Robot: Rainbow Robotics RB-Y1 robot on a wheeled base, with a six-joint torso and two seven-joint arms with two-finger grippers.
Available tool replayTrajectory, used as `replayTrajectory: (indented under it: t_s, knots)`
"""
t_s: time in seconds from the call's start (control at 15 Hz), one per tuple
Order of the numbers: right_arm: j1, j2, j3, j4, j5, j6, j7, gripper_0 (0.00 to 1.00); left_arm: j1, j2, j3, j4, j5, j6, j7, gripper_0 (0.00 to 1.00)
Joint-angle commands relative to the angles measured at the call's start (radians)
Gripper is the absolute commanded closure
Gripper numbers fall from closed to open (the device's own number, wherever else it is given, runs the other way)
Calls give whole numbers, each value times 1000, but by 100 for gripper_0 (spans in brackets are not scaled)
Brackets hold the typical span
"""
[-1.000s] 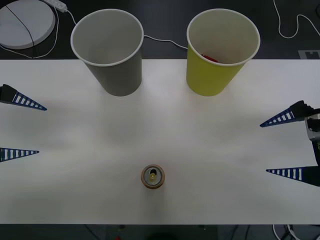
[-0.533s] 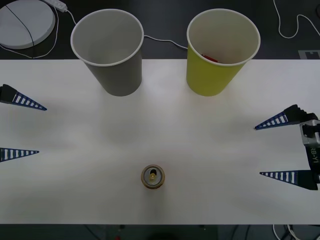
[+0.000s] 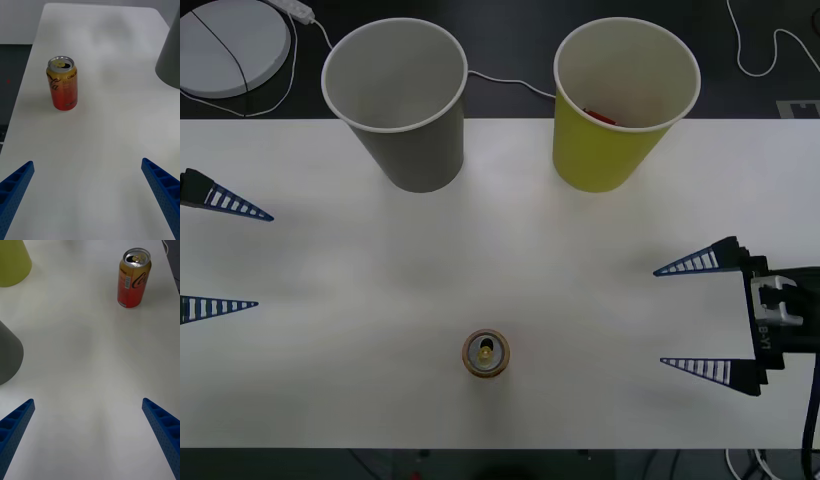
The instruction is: Put the can into the green bin and the plastic bottle into the gray bin
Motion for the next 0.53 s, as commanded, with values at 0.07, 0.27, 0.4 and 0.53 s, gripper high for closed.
replayTrajectory:
  t_s: [0.07,0.27,0.4,0.53]
  knots:
    - [-2,52,26,75,-24,0,76,0,0,0,0,0,0,0,0,0]
    - [-23,88,64,176,-59,0,160,0,0,0,0,0,0,0,0,0]
    - [-51,91,125,270,-111,18,226,0,0,0,0,0,0,0,0,0]
    - [-74,98,184,348,-154,32,291,0,0,0,0,0,0,0,0,0]
